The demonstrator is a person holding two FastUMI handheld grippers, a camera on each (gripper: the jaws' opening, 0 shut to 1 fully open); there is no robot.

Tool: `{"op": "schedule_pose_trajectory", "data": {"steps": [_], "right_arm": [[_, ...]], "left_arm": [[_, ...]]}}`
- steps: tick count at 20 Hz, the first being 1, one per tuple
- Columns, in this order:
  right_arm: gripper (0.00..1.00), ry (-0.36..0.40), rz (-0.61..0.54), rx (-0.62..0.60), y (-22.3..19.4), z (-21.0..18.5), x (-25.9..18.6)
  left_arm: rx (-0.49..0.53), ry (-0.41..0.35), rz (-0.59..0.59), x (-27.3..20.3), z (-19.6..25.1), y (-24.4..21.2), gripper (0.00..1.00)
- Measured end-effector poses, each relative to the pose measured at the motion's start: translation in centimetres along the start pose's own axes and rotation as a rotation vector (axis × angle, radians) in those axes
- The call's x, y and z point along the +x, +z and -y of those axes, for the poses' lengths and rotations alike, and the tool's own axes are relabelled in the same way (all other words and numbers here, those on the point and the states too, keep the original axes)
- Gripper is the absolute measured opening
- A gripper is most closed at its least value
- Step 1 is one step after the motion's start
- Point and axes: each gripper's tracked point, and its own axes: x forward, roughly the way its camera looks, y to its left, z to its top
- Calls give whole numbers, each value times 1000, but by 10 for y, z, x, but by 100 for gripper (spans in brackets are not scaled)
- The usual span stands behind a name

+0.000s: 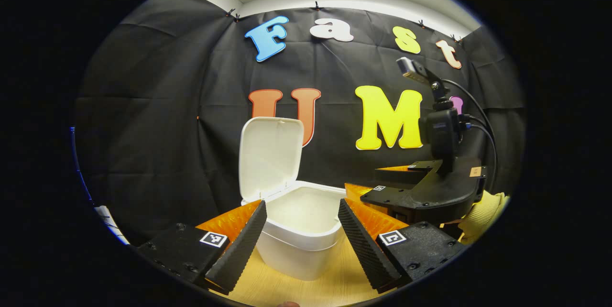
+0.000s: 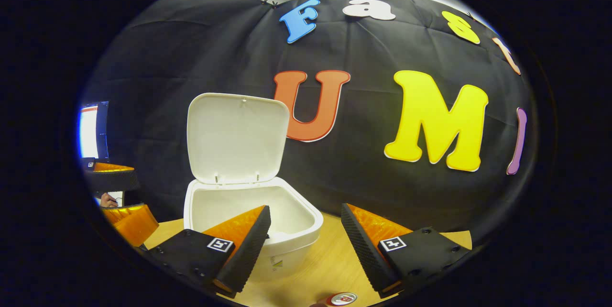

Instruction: Press the lid of the desktop garbage bin to open it, pick up the crumpled paper on the desktop and throw it into the bin, then pick up the pop can on the desktop and drop it into the bin, and finally close the garbage bin lid.

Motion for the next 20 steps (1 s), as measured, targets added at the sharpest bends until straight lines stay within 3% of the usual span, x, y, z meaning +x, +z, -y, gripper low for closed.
{"op": "schedule_pose_trajectory", "data": {"steps": [9, 16, 20], "right_arm": [[95, -214, 40, 84, 6, 85, -81], [95, -393, 34, 106, -13, 148, -146], [95, -418, 32, 118, -21, 160, -170]], "left_arm": [[22, -150, -42, 8, 71, -17, 99], [16, -275, -90, 16, 132, -43, 99], [39, -335, -110, 24, 166, -71, 99]]}}
